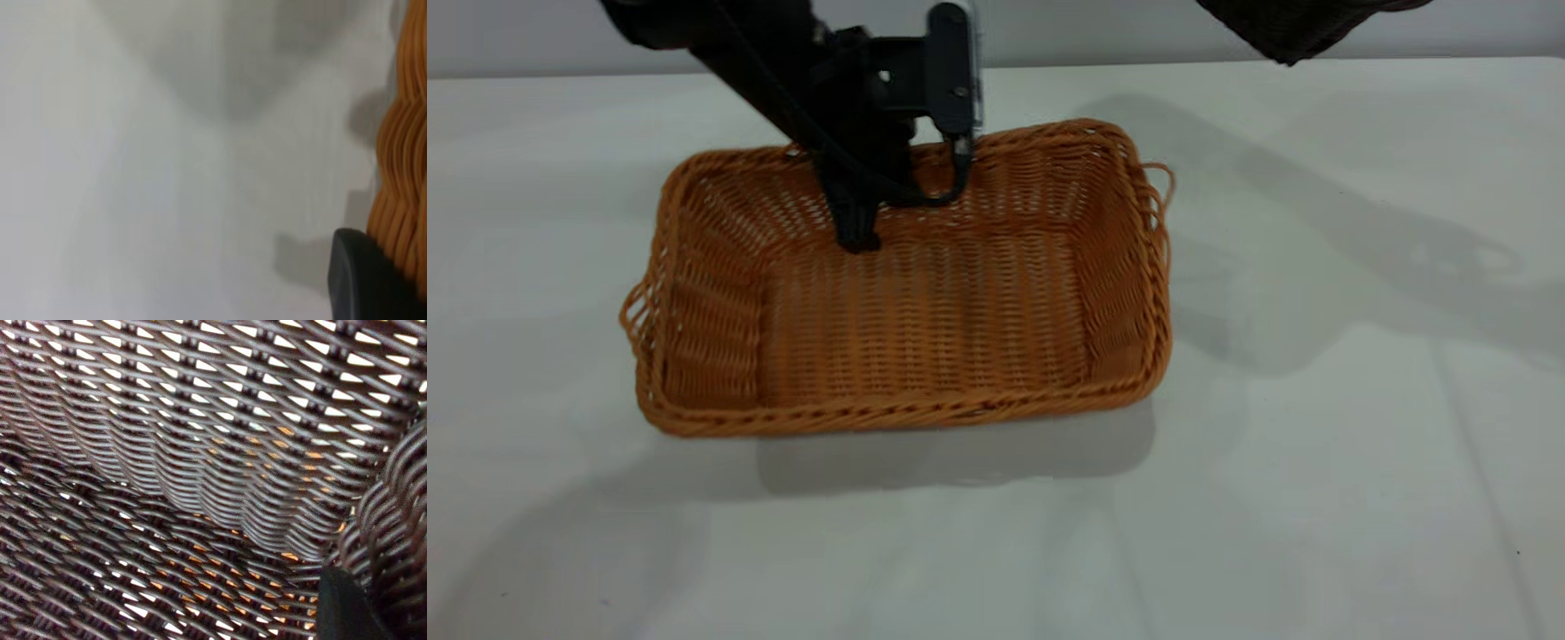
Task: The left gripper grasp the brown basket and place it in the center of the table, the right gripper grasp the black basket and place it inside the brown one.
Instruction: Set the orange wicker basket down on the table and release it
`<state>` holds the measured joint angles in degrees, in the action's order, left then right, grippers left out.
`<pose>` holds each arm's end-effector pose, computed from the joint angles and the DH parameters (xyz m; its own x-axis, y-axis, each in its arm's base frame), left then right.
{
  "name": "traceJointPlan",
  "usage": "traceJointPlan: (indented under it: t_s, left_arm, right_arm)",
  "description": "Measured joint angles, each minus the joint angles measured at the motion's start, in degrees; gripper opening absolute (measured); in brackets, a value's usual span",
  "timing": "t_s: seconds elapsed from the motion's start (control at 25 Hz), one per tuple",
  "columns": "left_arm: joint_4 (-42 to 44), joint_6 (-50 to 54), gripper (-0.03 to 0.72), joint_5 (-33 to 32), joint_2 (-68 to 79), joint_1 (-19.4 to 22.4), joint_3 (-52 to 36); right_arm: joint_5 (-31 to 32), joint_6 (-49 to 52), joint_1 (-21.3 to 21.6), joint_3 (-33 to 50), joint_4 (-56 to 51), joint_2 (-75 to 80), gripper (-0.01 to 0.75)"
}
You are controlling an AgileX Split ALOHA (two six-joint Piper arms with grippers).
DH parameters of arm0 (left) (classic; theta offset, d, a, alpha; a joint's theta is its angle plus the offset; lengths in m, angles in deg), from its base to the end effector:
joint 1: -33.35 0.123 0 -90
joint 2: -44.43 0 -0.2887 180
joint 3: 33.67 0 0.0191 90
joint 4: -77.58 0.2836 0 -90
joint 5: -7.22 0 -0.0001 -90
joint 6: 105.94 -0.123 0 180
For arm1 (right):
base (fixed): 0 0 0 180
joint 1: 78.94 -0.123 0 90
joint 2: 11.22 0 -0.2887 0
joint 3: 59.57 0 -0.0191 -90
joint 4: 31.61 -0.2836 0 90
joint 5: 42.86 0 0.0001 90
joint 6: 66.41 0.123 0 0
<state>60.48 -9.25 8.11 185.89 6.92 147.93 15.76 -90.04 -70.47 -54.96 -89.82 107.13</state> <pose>0.4514 -0.2238 0.0055 0.1322 0.9561 -0.2614 0.7969 0.0543 0.6016 0.4177 0.0281 0.1576 -0.9391 0.3363 -0.0712 0.1731 0.6415 0.7473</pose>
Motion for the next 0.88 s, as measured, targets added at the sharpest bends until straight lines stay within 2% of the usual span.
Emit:
traceJointPlan:
  t_s: [0.28, 0.44, 0.6, 0.88]
  left_arm:
    - [0.36, -0.42, 0.079, 0.48, 0.57, -0.69, 0.52]
    - [0.85, 0.27, 0.104, 0.97, 0.59, -1.1, 0.54]
    - [1.31, 1.64, 0.18, 1.6, 0.65, -1.22, 0.54]
    - [1.39, 4.74, 0.379, 3.78, 0.96, -1.49, 0.54]
  right_arm:
    - [1.08, 0.1, 0.06, -0.07, 0.17, 0.0, 0.133]
    - [1.14, 0.1, 0.06, -0.06, 0.17, 0.0, 0.133]
    - [1.58, -0.24, 0.06, -0.06, 0.17, 0.0, 0.133]
    - [2.66, -1.14, 0.06, -0.06, 0.17, 0.0, 0.133]
